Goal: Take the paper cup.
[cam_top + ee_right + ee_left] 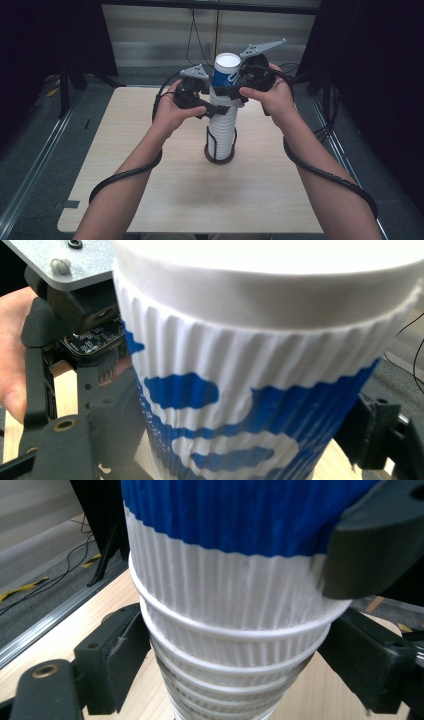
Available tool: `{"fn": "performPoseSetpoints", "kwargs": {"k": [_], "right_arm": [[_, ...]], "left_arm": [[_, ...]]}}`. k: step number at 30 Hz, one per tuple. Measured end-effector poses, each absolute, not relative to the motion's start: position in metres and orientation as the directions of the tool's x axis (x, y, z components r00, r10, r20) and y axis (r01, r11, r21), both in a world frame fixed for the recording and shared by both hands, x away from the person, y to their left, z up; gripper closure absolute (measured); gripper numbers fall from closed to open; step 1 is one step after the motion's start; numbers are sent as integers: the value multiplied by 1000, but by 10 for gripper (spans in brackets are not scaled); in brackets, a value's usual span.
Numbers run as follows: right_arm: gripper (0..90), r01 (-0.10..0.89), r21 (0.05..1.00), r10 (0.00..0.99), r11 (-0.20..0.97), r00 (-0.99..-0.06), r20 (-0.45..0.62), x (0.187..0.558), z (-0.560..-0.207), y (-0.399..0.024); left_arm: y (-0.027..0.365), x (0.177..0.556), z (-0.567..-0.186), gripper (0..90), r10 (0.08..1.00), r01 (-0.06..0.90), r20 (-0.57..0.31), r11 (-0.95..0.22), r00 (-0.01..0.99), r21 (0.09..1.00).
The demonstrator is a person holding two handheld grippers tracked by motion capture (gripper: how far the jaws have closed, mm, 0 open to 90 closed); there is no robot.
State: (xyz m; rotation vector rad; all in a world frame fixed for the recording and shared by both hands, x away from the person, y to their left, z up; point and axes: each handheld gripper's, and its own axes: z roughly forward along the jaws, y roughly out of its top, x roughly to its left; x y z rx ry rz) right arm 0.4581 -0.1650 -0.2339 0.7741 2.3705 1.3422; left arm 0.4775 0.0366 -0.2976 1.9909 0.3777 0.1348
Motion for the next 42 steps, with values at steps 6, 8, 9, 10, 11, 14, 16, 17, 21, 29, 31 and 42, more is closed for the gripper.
{"fn": "performPoseSetpoints", "kwargs": {"k": [6, 8, 9, 10, 11, 14, 16, 17, 21, 29, 31, 42], "right_arm": [[193, 302, 857, 592, 418, -806, -4, 457, -233, -166], [193, 303, 856, 593, 418, -805, -4, 457, -233, -166], [193, 303, 856, 593, 419, -805, -4, 457, -233, -166], [193, 305, 854, 593, 421, -805, -4, 457, -233, -166], [193, 304, 854, 592, 422, -806, -6, 457, -233, -166], [194, 303, 856, 590, 419, -808, -2, 458, -233, -167], [194, 305, 857, 591, 416, -806, 0, 458, -233, -167], [194, 306, 856, 591, 417, -806, 0, 457, -233, -167], [196, 305, 856, 593, 417, -805, -2, 457, -232, -168], [203, 299, 862, 593, 410, -805, -3, 457, -229, -169], [206, 298, 864, 596, 406, -803, -2, 456, -228, -169], [226, 271, 881, 597, 388, -802, -16, 454, -217, -171]], "left_arm": [[35, 477, -297, 144, 323, 205, -73, -397, 944, 895], [35, 477, -298, 145, 323, 206, -75, -392, 943, 897], [36, 477, -298, 144, 322, 201, -71, -393, 944, 897], [35, 477, -298, 145, 323, 204, -74, -390, 943, 898], [36, 477, -298, 145, 322, 200, -70, -392, 944, 898], [35, 477, -298, 145, 322, 201, -70, -393, 944, 897], [35, 477, -298, 144, 321, 199, -69, -394, 945, 897], [35, 476, -298, 145, 321, 198, -68, -392, 945, 898], [35, 477, -299, 145, 321, 196, -68, -387, 945, 901], [34, 477, -299, 145, 320, 195, -67, -388, 945, 901], [34, 477, -298, 145, 321, 196, -67, -390, 945, 900], [34, 477, -299, 145, 321, 196, -69, -382, 945, 903]]}}
